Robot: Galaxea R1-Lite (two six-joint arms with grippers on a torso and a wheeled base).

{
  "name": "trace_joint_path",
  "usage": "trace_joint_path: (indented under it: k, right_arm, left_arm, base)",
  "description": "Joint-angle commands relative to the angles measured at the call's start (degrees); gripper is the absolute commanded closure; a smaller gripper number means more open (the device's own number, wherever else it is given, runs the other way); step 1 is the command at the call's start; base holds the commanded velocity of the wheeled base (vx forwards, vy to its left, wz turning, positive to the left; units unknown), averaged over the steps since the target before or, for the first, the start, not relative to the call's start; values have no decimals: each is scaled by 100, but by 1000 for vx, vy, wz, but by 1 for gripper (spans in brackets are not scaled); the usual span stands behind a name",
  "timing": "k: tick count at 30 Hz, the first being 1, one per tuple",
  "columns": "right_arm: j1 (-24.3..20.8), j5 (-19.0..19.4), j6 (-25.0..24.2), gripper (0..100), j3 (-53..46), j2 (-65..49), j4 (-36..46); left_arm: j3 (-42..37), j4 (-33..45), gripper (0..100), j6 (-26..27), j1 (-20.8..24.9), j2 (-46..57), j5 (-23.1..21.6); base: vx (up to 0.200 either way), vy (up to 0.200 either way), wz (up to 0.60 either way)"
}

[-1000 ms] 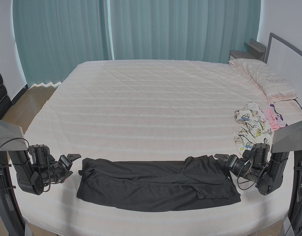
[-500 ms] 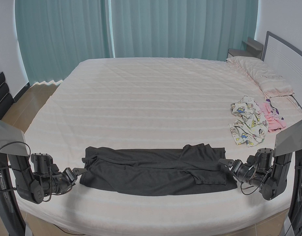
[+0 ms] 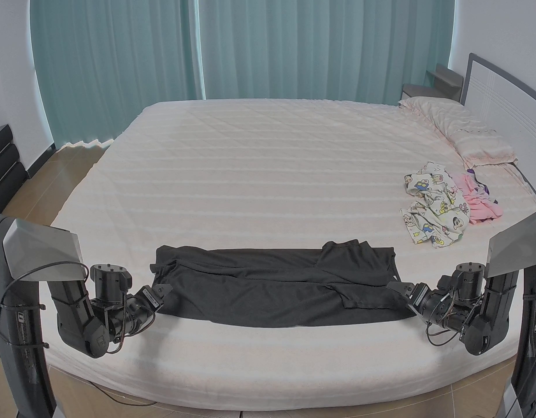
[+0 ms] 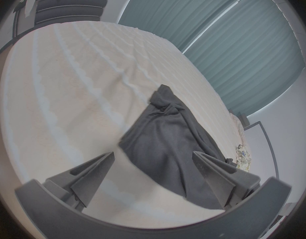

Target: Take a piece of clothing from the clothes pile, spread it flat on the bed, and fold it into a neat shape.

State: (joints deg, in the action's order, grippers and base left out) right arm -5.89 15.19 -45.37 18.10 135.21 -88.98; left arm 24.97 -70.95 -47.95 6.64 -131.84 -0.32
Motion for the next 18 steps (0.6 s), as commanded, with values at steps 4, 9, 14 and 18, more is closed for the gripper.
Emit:
trace_joint_path:
  k: [4, 9, 14, 18]
  right_arm:
    - [-35, 2, 2, 0, -17, -12, -58]
    - [-35, -42, 11, 0, -88, -196, -58]
    - [-35, -42, 20, 0, -255, -592, 3]
    - [-193, -60, 11, 0, -395, -689, 21]
  left_arm:
    - [536, 90, 0, -136, 109, -377, 199]
    - [773, 371, 100, -119, 179, -509, 462]
    - [808, 776, 100, -83, 241, -483, 779]
    - [738, 960, 100, -66, 206, -413, 884]
  base:
    - [0, 0, 0]
    - [0, 0, 0]
    - [0, 0, 0]
    - [0, 0, 0]
